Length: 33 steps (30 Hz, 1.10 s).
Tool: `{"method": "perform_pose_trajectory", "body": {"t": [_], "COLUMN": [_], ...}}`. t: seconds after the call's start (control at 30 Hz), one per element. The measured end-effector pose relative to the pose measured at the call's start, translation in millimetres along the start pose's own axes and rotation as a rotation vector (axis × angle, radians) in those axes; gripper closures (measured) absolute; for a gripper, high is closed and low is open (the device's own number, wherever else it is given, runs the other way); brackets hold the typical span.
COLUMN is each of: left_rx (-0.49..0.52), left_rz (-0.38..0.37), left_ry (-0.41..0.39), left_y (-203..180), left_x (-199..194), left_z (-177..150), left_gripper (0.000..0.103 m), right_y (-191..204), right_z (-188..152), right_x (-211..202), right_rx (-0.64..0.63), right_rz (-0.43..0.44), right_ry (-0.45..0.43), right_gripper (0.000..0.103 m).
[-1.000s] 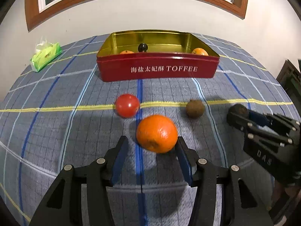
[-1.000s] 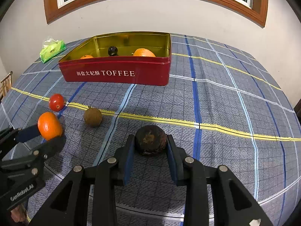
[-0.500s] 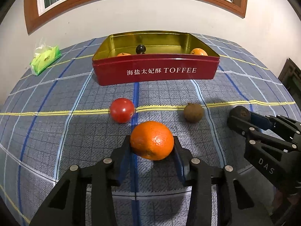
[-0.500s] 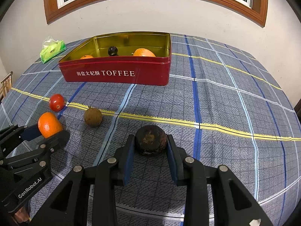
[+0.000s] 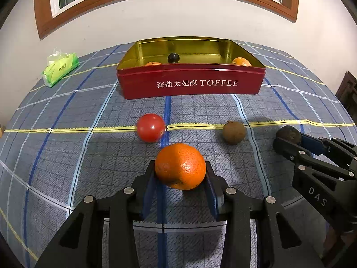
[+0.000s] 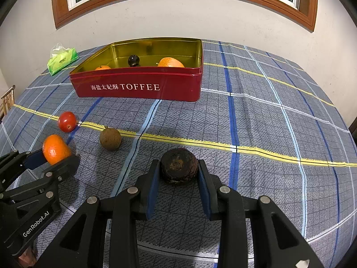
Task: Organize fruits
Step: 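Lift the orange in the left gripper and brown fruit in the right gripper toward the tin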
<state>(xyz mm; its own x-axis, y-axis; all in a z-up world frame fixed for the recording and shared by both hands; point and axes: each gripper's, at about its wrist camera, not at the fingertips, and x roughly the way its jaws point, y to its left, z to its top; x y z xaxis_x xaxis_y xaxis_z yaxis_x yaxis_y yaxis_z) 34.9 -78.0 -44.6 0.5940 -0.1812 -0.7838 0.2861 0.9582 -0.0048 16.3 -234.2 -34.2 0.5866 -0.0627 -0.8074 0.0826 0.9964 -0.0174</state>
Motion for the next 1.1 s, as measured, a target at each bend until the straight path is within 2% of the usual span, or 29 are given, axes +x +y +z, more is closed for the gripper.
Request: {"method": "perform_pose_trajectory", "body": {"t": [0.47, 1.1], "left_rx": [0.015, 0.003], "left_rz": [0.032, -0.015], "left_ry": [-0.034, -0.029], "left_y": [-2, 2], "left_x": [-3, -10], "left_z": [-5, 1], "left_gripper": [0.062, 0.062], "right_y": [-1, -10], "right_z": [0, -3], "right_x": [-1, -7], "right_rx": [0.009, 0.077], "right_rz": [0.005, 0.055], "right_ry": [-0.002, 0.015], "right_gripper": [0.073, 0.073]}}
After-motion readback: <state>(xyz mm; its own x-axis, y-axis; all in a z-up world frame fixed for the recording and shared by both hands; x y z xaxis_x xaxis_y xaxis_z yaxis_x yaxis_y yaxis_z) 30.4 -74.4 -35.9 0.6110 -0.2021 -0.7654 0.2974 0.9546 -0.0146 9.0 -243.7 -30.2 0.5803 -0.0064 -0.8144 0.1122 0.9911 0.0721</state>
